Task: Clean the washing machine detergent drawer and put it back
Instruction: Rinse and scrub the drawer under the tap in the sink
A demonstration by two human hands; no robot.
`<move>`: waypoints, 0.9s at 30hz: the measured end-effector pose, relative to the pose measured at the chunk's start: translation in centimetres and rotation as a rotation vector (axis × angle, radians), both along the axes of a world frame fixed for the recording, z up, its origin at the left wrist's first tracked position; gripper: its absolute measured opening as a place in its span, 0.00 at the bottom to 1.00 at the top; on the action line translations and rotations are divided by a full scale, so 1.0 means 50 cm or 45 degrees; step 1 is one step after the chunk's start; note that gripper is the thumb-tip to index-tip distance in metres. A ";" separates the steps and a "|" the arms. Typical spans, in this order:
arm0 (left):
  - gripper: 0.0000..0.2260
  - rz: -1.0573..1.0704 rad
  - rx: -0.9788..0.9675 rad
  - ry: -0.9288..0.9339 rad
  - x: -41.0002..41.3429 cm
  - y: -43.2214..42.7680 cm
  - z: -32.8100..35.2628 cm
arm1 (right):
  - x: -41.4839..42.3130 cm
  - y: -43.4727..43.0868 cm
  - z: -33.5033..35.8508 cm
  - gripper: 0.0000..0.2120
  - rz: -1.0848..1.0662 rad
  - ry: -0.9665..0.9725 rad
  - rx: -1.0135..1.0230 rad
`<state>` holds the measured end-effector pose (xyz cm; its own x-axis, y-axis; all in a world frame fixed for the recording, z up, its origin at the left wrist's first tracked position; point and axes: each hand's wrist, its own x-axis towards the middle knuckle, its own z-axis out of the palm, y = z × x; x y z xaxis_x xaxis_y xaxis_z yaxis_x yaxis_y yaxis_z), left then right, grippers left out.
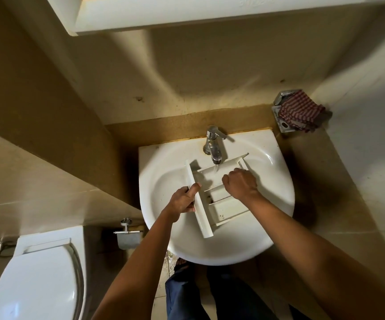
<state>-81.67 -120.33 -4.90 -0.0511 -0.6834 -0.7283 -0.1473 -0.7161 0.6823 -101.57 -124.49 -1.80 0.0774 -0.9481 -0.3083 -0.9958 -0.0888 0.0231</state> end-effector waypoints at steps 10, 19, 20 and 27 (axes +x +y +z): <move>0.26 -0.043 0.028 0.106 0.014 0.005 0.008 | 0.081 0.025 0.018 0.13 0.400 -0.400 0.316; 0.19 -0.095 0.031 0.152 0.023 -0.006 0.021 | 0.043 -0.012 0.011 0.26 0.033 0.089 0.215; 0.19 -0.098 0.033 0.153 0.023 -0.006 0.022 | 0.058 -0.011 0.010 0.25 0.076 0.067 0.259; 0.20 -0.081 0.026 0.121 0.020 -0.003 0.021 | 0.092 0.015 0.014 0.16 0.415 -0.334 0.367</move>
